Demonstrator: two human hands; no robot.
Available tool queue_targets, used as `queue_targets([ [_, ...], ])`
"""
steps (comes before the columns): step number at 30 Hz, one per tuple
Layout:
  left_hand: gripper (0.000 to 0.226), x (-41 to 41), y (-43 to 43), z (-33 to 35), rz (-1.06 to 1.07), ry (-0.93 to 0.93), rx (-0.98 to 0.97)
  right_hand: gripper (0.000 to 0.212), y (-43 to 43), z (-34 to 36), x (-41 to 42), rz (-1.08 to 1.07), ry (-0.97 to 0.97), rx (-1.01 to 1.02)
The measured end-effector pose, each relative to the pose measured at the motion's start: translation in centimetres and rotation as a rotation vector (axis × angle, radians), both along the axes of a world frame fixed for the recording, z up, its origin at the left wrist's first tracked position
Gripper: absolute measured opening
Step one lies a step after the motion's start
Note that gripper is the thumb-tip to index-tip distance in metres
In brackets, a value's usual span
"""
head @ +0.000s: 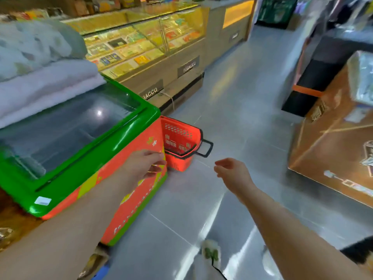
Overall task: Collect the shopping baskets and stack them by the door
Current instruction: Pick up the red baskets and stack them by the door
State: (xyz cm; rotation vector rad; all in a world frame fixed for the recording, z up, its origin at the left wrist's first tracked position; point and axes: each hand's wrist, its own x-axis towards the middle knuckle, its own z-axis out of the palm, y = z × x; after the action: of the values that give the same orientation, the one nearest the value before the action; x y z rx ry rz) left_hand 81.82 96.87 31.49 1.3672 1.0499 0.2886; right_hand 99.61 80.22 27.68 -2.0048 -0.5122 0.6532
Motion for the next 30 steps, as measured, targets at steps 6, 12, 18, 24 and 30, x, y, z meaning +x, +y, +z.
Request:
queue_targets([
  [6,0.007,12.3,5.2,-0.8,-0.005,0.046,-0.040,0.020,5.4,-0.4,12.5,0.044,0.042,-0.085],
  [12,0.008,19.9,11.3,-2.3,0.044,0.092,-0.092,0.020,13.0,-1.0,21.0,0.115,0.063,-0.157],
  [18,0.010,26.9,19.1,-7.1,0.055,0.154,-0.168,0.018,21.3,-5.4,27.1,0.109,0.102,-0.228],
  [24,0.004,34.6,26.4,-14.7,0.044,0.243,-0.272,0.021,27.9,-13.1,32.7,0.031,0.271,-0.356],
  [30,0.006,39.2,30.9,-24.0,0.085,0.338,-0.315,0.032,32.6,-23.6,36.5,0.049,0.431,-0.426],
])
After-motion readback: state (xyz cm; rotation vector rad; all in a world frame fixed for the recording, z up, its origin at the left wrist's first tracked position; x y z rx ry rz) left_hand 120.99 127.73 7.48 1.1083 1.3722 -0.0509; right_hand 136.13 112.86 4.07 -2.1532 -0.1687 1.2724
